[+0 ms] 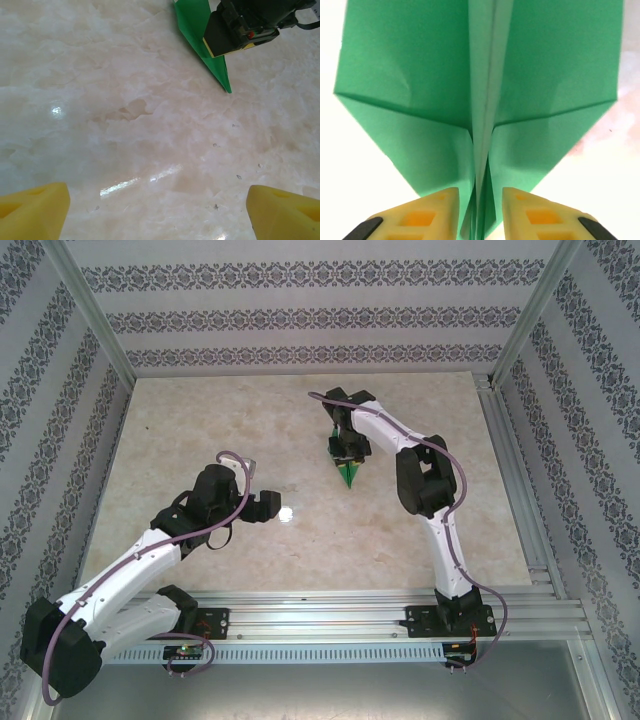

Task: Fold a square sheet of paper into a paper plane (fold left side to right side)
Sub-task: Place the paper plane at the center of the table, then reset both arms

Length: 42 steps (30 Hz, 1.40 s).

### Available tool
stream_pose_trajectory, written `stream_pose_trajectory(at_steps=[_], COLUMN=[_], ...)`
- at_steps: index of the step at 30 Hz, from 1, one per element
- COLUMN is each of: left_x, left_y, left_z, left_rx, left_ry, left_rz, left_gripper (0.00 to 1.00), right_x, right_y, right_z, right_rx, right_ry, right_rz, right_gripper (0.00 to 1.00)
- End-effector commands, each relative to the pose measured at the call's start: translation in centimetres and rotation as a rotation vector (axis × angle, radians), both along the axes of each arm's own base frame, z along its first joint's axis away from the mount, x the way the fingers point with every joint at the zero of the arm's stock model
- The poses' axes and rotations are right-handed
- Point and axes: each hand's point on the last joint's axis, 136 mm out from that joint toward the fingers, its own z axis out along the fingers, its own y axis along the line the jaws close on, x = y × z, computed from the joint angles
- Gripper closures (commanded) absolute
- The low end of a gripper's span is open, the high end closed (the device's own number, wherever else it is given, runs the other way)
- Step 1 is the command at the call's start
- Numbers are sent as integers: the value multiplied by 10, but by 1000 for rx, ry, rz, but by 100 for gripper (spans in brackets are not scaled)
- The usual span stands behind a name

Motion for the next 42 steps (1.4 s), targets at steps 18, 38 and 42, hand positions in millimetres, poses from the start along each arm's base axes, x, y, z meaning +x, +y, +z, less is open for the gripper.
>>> stream_pose_trajectory(at_steps=[18,38,42], left_x=[15,60,72], left_y=[147,208,205], left_z=[66,19,3], left_rx=[108,471,453], left_ry=[-212,-463,-481], left_rz=[672,759,717], left_gripper=[0,0,0], right_x=[-77,-74,-59], right_y=[-124,-253,-248], right_z=[197,118,103], right_rx=[86,-69,-50], right_ry=[-681,-1179,-1241], right_rz=[-165,-336,-280], right_gripper=[54,2,2])
